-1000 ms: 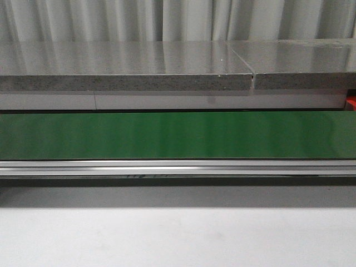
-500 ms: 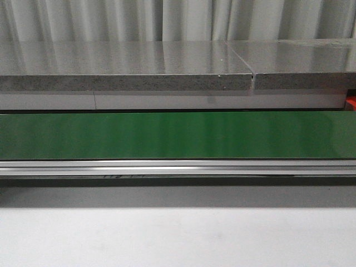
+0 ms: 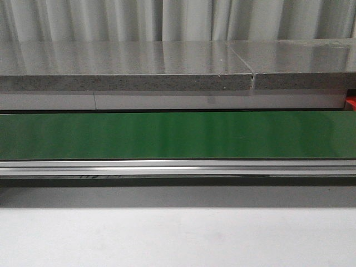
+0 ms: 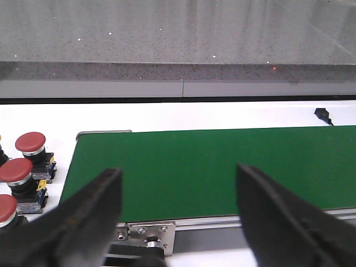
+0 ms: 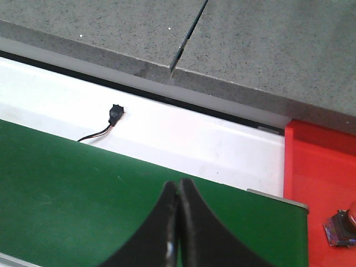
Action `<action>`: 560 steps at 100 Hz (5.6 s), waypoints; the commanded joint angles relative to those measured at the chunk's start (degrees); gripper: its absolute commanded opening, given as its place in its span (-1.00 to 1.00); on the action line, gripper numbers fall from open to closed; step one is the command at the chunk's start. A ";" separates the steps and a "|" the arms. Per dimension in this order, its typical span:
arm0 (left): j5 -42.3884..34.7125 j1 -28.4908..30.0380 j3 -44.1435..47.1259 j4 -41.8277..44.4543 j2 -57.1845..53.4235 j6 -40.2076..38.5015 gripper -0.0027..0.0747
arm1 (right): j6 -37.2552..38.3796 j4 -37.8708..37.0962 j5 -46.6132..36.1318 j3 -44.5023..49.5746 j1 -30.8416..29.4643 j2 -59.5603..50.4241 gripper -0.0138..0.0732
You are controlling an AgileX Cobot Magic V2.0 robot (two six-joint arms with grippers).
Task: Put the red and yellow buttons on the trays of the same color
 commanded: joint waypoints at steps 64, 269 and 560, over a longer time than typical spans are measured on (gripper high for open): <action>9.48 17.73 -23.90 6.68 24.30 -20.82 0.77 | -0.65 0.71 -3.41 -1.48 0.05 -0.91 -0.84; 0.32 28.98 -32.17 4.32 72.70 -22.85 -0.98 | -0.65 0.71 -3.41 -1.48 0.05 -0.91 -0.84; 15.00 31.81 -42.62 -0.80 57.31 -7.27 0.36 | -0.65 0.71 -3.41 -1.48 0.05 -0.91 -0.84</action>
